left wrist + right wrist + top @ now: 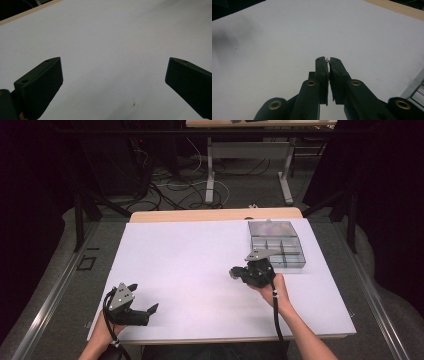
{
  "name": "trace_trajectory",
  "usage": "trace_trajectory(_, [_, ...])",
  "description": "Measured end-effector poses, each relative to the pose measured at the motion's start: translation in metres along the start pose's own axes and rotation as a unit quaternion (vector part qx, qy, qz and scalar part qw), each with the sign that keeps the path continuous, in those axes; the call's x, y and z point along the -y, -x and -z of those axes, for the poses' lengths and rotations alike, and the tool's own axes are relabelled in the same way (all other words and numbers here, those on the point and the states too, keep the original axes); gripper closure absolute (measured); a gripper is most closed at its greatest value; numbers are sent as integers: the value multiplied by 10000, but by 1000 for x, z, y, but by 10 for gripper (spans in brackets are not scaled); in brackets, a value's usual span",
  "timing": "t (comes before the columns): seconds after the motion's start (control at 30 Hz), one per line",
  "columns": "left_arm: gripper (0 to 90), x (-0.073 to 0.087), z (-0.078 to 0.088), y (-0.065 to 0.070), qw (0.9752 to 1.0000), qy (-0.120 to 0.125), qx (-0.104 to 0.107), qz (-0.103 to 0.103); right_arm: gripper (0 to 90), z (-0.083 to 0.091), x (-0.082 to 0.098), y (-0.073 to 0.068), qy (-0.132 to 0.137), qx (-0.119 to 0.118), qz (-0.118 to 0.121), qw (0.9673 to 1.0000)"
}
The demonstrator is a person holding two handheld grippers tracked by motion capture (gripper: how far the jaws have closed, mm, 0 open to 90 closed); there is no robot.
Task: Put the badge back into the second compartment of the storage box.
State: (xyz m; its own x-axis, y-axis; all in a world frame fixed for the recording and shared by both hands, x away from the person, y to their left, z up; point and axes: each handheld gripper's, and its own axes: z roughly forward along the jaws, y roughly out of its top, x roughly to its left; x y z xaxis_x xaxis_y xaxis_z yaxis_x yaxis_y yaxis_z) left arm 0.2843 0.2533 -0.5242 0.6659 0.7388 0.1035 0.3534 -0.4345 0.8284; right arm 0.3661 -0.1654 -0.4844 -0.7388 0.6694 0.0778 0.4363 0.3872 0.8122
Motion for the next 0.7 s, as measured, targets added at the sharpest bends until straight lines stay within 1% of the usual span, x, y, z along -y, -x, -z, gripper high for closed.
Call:
trace_trajectory(0.03, [15, 0, 0, 0, 10000, 3, -4, 4, 858, 2, 4, 3, 69, 72, -34, 9999])
trace_trajectory(0.23, [15, 0, -1, 1, 10000, 19, -9, 18, 858, 11, 10, 10, 71, 209, -112, 9997])
trace_trajectory(0.37, [15, 0, -1, 0, 10000, 19, -9, 10, 858, 16, 16, 17, 122, 277, -199, 9993])
trace_trajectory(0.43, [15, 0, -1, 0, 10000, -13, 5, 6, 858, 18, 18, 21, 77, 324, -234, 9992])
trace_trajectory(0.57, [15, 0, -1, 0, 10000, -14, 20, -1, 858, 21, 21, 30, 113, 449, -338, 9984])
trace_trajectory(0.6, [15, 0, -1, 1, 10000, 13, 6, 3, 858, 23, 21, 33, 79, 476, -345, 9982])
trace_trajectory(0.7, [15, 0, -1, 1, 10000, -26, 14, -14, 858, 26, 23, 39, 126, 575, -425, 9974])
